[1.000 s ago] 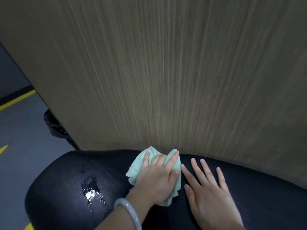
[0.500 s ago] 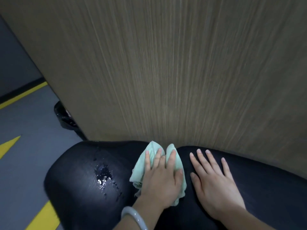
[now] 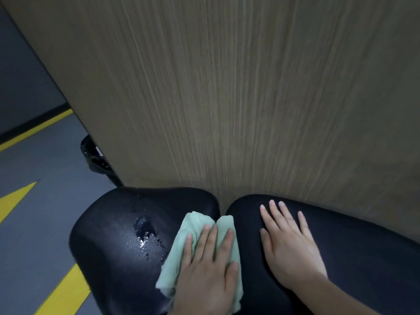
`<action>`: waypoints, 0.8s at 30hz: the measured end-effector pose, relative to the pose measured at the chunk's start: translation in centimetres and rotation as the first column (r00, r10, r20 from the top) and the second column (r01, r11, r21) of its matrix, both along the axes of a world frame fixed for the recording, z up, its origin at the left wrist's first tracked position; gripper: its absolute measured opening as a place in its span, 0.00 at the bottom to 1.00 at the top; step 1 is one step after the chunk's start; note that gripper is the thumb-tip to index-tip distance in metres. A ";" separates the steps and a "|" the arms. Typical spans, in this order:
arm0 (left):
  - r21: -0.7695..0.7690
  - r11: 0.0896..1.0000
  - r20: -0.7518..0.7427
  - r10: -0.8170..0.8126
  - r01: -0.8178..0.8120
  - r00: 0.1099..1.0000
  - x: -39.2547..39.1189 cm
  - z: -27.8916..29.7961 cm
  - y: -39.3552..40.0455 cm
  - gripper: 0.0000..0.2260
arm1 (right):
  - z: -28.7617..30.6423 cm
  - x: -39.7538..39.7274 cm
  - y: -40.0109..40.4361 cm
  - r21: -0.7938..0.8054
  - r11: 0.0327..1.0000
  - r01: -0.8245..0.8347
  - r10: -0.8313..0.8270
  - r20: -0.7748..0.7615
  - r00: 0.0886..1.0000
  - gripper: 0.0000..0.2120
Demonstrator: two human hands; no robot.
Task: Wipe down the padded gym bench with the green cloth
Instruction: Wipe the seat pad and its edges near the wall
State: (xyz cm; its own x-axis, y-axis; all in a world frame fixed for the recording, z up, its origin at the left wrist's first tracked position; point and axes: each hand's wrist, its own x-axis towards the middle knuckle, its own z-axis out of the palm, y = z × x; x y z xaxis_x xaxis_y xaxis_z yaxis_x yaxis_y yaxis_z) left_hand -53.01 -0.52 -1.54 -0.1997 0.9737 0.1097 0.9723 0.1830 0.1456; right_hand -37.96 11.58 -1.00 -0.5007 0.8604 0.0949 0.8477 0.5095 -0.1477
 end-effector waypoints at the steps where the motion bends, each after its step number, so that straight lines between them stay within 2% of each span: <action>1: -0.017 1.000 -0.009 -0.014 0.014 1.000 0.0 0.1 0.8 0.26 | 0.1 0.1 -0.1 0.004 1.000 0.014 -0.014 -0.021 1.000 0.25; 4: -0.091 0.996 0.005 -0.016 0.016 1.000 -0.1 0.4 3.8 0.25 | -0.6 0.8 -0.8 0.013 0.997 0.073 -0.072 -0.068 0.995 0.30; 8: -0.148 0.989 0.032 -0.021 0.026 0.999 -0.1 2.0 8.2 0.28 | -1.0 4.0 -2.2 0.017 0.991 0.132 -0.128 -0.132 0.983 0.30; 13: -0.291 0.953 0.081 -0.062 0.084 0.995 0.8 2.7 13.8 0.23 | -0.6 5.4 -3.0 -0.013 0.975 0.223 -0.223 -0.147 0.964 0.30; 16: -0.324 0.940 0.074 -0.085 0.104 0.994 1.8 3.2 15.8 0.23 | -0.4 5.1 -3.1 0.004 0.973 0.229 -0.228 -0.086 0.970 0.31; 19: -0.276 0.948 0.029 -0.155 0.157 0.987 3.2 3.3 15.1 0.23 | -0.2 5.3 -3.1 0.007 0.968 0.250 -0.250 -0.036 0.968 0.32; 22: -0.255 0.916 0.038 -0.310 0.310 0.950 2.6 3.3 11.0 0.26 | -0.1 5.4 -3.4 -0.009 0.968 0.249 -0.249 -0.016 0.968 0.31; 24: -0.268 0.908 0.056 -0.319 0.322 0.946 1.3 3.3 8.4 0.26 | -0.2 5.6 -3.4 -0.005 0.969 0.249 -0.249 -0.023 0.968 0.31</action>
State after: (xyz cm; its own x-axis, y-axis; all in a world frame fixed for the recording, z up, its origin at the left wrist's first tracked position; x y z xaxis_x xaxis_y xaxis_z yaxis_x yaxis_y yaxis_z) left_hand -51.73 7.83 1.77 0.1288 0.9776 -0.1666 0.9838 -0.1047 0.1457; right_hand -32.38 8.15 -1.18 -0.2683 0.9579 0.1022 0.9441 0.2825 -0.1699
